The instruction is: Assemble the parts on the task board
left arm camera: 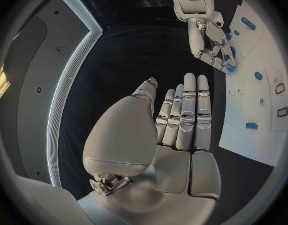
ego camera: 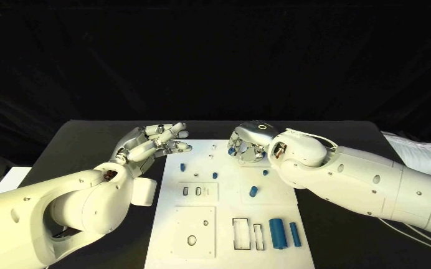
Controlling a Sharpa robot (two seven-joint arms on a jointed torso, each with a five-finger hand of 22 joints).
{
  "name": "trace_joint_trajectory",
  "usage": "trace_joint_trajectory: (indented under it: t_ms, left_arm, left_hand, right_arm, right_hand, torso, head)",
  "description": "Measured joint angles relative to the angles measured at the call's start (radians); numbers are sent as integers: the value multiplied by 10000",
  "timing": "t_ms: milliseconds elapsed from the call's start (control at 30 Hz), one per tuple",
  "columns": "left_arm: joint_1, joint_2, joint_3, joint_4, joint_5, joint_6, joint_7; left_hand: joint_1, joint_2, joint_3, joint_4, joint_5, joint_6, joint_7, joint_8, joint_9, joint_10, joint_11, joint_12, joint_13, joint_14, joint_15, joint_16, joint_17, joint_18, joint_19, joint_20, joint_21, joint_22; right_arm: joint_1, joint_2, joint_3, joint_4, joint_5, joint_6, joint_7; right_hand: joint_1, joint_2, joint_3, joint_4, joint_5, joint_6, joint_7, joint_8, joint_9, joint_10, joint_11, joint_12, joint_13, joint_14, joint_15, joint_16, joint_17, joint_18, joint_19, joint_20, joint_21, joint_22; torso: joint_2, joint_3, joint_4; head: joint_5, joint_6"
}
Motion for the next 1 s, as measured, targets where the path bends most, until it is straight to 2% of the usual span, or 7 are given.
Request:
trace_joint_trajectory:
  t_ms: [267, 333, 433, 467, 533, 600, 1000]
  left_arm:
    - [5, 12, 0, -13, 2, 2, -26]
    - [6, 15, 0, -13, 3, 3, -33]
    - [12, 23, 0, -13, 4, 4, -43]
    - [13, 24, 0, -13, 4, 5, -48]
    - [15, 28, 0, -14, 4, 5, -54]
    - [17, 35, 0, -16, 4, 6, -61]
    - [44, 39, 0, 3, 6, 12, -86]
  left_hand:
    - [0, 0, 0, 0, 0, 0, 0, 0, 0, 0, 0, 0, 0, 0, 0, 0, 18, 2, 0, 0, 0, -8]
    - [0, 0, 0, 0, 0, 0, 0, 0, 0, 0, 0, 0, 1, 0, 0, 0, 19, 1, 0, 0, 0, -8]
    - [0, 0, 0, 0, 0, 0, 0, 0, 0, 0, 0, 0, 1, 0, 0, 0, 18, 0, 0, 0, 0, -8]
    - [0, 0, 0, 0, 0, 0, 0, 0, 1, 0, 0, 0, 1, 0, 0, 0, 18, 1, 0, 0, 0, -8]
    - [0, 0, 0, 0, 0, 0, 0, 0, 1, 0, 0, 0, 1, 0, 0, 0, 18, 0, 0, 0, 0, -8]
    - [0, 0, 0, 0, 0, 0, 0, 0, 1, 0, 0, 0, 1, 0, 0, 0, 18, -1, 0, 0, 0, -8]
    - [0, 0, 30, -28, 0, 0, -1, 1, 1, 0, 0, -49, 2, 0, 0, 0, 39, 1, 0, 0, 0, -7]
  right_arm:
    - [153, 582, 7, -396, 0, -347, -166]
    - [185, 744, 11, -540, 0, -394, -193]
    - [209, 934, 12, -736, 1, -430, -224]
    - [214, 1019, 12, -818, 1, -439, -235]
    - [221, 1126, 12, -932, 1, -443, -243]
    - [229, 1245, 12, -1075, 1, -443, -249]
    - [231, 1679, -24, -1728, 1, -266, -271]
  right_hand:
    - [-1, -1, 104, 104, -37, -2, -2, -56, 2, 0, 1, 0, -5, 0, 0, 485, 521, 0, -1, 0, 214, 303]
    - [-1, -1, 143, 143, -44, -3, -2, -83, 2, 0, 1, 0, -4, 0, 1, -57, -286, 0, -1, 0, 293, 364]
    - [-1, -2, 158, 159, -62, -4, -3, -94, 3, -1, 1, 0, -4, 0, 1, -205, -516, 0, -1, 0, 296, 387]
    - [-1, -2, 158, 159, -63, -4, -3, -95, 3, -1, 1, 0, -4, 0, 1, -175, -461, 0, -1, 0, 296, 393]
    - [-1, -2, 186, 187, -63, -5, -3, -122, 3, -1, 1, 0, -4, 0, 1, 497, 445, 0, -1, 0, 346, 428]
    - [-1, -2, 198, 199, -77, -5, -3, -134, 4, -1, 1, 0, -4, 0, 1, 671, 666, 1, -1, 0, 346, 435]
    - [-2, -4, 226, 228, -115, -26, 12, -170, 11, -1, 1, 1, -3, -1, 1, 747, 769, 1, -2, 1, 380, 474]
  torso:
    - [36, -10, 35]
    - [47, -10, 35]
    - [62, -10, 35]
    - [67, -10, 35]
    - [80, -15, 35]
    - [92, -16, 35]
    - [131, -28, 51]
  head:
    - [34, 34]
    - [51, 40]
    - [63, 51]
    - [65, 56]
    - [76, 64]
    - [81, 69]
    - [101, 30]
